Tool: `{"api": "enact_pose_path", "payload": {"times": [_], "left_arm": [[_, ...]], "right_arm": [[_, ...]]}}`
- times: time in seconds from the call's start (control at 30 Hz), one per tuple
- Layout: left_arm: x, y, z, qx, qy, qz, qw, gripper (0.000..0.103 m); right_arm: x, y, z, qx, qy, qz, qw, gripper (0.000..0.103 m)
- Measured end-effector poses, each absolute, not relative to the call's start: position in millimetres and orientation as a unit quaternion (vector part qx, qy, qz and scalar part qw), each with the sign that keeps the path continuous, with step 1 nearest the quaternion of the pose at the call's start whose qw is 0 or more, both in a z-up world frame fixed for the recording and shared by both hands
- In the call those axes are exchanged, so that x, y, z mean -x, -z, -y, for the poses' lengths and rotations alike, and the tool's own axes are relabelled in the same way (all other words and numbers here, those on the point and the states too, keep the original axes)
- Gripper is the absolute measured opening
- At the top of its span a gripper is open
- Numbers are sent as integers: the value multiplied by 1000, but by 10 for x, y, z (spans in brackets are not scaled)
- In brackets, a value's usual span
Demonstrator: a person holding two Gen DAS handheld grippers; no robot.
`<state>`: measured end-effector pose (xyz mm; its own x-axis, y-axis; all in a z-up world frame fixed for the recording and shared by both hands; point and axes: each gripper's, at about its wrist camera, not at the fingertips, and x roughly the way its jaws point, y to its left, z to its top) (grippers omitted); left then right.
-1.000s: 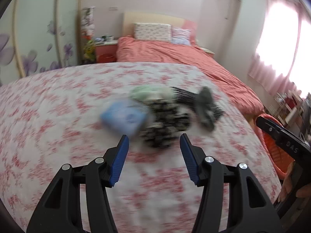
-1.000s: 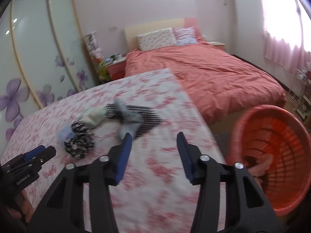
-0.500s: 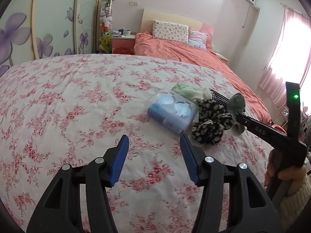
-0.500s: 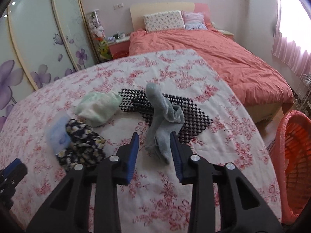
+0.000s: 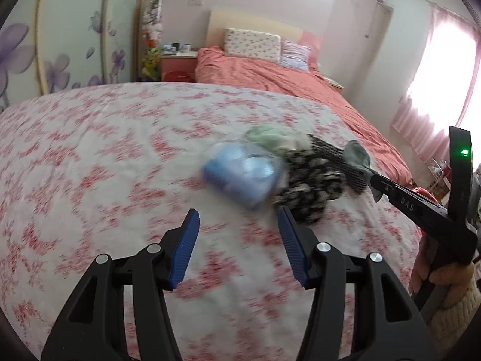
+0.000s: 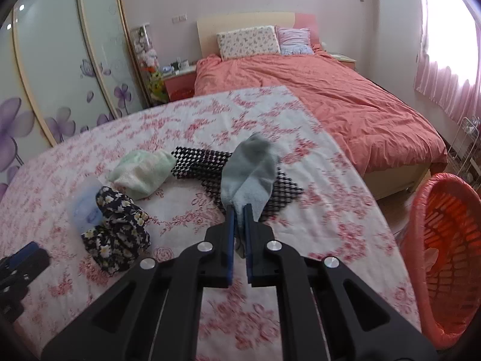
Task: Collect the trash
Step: 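Grasp the grey-blue sock with the right tool, then grasp the black floral cloth with the left tool while the right holds the sock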
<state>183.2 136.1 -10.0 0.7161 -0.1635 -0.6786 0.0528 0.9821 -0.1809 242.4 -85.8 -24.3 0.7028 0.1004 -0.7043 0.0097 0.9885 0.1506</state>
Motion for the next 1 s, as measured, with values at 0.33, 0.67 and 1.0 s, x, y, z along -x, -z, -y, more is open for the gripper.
{"api": "enact_pose_path", "payload": {"times": [0.33, 0.67, 1.0], "left_arm": [[-2084, 125, -647, 17, 102, -381, 919, 55], [-2286, 303, -461, 6, 95, -416, 904, 17], [-2152, 97, -370, 21, 123, -389, 913, 3]], "right_arm": [[-2151, 62, 1239, -107, -21, -361, 926, 7], [-1939, -47, 1432, -114, -22, -344, 932, 7], [-1756, -185, 1630, -127, -11, -324, 937, 7]]}}
